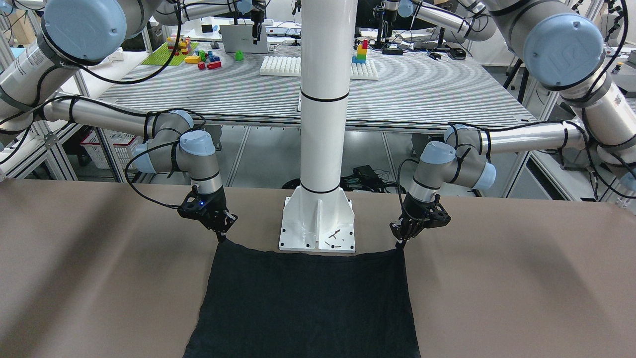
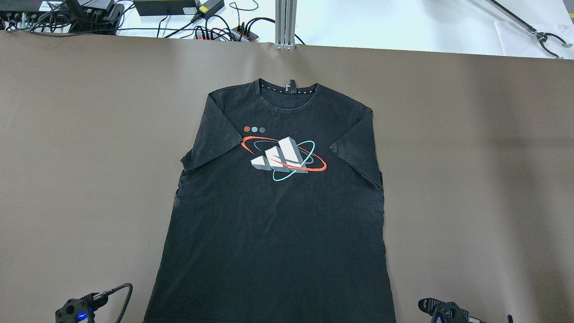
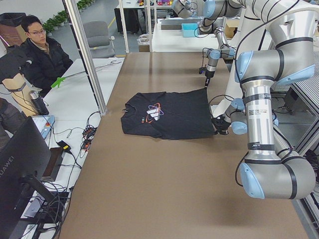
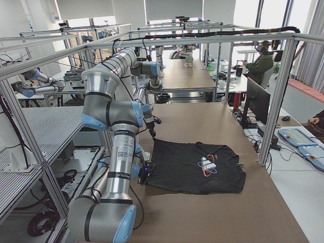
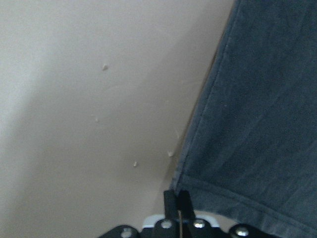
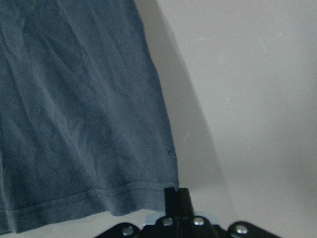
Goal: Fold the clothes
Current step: 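Position both grippers at the two bottom hem corners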
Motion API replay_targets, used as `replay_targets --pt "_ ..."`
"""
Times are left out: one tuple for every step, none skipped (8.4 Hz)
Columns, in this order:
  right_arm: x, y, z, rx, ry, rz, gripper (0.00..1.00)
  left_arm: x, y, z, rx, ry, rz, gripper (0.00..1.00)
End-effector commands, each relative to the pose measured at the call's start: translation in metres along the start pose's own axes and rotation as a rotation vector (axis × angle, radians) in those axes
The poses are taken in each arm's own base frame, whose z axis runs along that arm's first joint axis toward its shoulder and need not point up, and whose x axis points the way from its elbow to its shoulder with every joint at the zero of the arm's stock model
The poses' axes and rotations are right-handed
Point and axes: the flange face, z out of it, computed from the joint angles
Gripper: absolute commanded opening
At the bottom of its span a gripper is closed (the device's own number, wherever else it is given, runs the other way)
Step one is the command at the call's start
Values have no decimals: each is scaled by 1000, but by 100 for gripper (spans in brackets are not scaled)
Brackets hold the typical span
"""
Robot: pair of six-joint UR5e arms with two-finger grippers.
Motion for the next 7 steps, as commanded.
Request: replay_targets --pt "1 -9 -46 -23 -38 9 0 22 -3 -47 -34 52 -47 0" --pt "-2 -13 -51 -38 -42 19 0 26 -5 -55 -38 67 -55 0" --pt "-5 -30 -58 -38 -37 45 0 35 -11 -57 -31 86 -66 0" --pt "-19 -49 -62 -74 -20 76 0 51 -26 -58 -12 105 -52 0" --pt "-42 -75 -71 -81 2 66 0 70 -50 -60 -4 79 35 0" --pt "-65 -105 -80 -58 22 24 0 91 -76 -65 17 68 75 0" --pt "-86 -135 -78 -18 59 -8 0 109 -105 -57 38 59 102 0"
